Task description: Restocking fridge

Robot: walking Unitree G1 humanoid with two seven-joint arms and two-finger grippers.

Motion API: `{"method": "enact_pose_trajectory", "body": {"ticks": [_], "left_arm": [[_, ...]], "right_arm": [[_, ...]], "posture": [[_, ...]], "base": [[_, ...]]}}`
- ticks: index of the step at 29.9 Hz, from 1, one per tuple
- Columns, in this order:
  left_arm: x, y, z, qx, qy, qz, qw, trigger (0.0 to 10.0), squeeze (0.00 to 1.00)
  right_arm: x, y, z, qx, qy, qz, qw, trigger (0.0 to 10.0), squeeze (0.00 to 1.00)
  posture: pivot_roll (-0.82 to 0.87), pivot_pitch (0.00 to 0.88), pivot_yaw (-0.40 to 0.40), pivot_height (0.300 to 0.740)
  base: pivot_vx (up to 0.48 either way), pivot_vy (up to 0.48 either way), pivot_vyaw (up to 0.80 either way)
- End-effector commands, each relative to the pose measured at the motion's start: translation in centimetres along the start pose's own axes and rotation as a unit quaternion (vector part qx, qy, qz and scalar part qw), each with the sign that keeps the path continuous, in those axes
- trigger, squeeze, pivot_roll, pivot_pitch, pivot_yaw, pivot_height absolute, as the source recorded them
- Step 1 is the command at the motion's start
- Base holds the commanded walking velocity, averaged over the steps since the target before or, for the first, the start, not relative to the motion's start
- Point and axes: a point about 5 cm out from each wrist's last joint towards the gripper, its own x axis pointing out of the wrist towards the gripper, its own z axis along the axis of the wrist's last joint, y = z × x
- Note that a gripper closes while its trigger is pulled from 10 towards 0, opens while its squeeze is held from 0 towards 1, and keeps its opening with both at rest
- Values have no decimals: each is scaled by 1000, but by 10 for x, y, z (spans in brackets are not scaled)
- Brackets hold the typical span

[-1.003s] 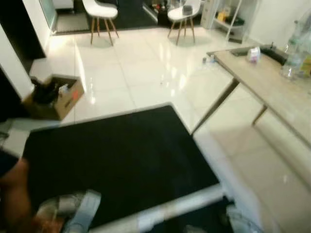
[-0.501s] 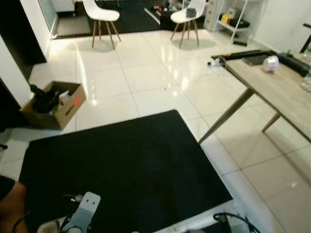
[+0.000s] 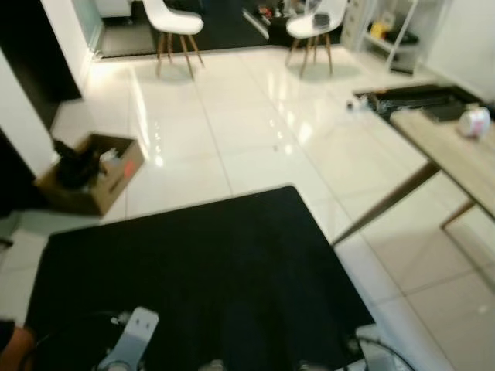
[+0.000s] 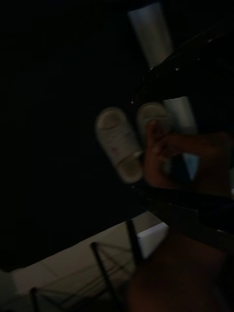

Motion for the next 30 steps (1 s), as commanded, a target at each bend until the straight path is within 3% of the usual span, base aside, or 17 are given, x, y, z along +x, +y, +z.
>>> {"method": "enact_pose_trajectory", "body": {"ticks": [1,14,30], "left_arm": [[-1,0,-6,5,6,-4,1000,10000,0],[-2,1,-7,6,7,-3,1000,10000,0],[-2,2,-8,5,6,-2,1000,10000,0]], "right_arm": [[0,-2,1,-1,-3,-4,1000,10000,0],[0,-5,0,5,-1,-6,1000,10000,0],[0,-6,0,12,-1,-6,1000,10000,0]], "posture": [[47,0,-11,706],[57,0,-13,706],[69,0,-11,706]], "base": [[382,0,0],[383,0,0],[374,0,-688]]}}
